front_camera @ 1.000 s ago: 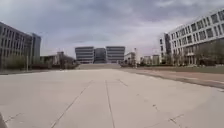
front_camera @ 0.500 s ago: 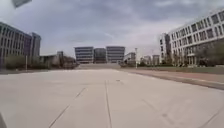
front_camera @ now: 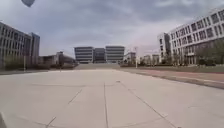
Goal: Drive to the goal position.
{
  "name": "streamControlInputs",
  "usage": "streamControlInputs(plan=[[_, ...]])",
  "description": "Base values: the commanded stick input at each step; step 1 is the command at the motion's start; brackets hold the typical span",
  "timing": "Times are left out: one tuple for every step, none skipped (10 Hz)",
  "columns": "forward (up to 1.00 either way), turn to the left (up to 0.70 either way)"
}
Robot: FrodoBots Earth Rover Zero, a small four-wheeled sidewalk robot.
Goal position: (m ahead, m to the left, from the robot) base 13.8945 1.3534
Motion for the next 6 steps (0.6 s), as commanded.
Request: streamControlInputs(plan=[[0.70,0.00],[0.70,0.00],[0.70,0.00],[0.70,0.00],[0.70,0.00],[0.70,0.00]])
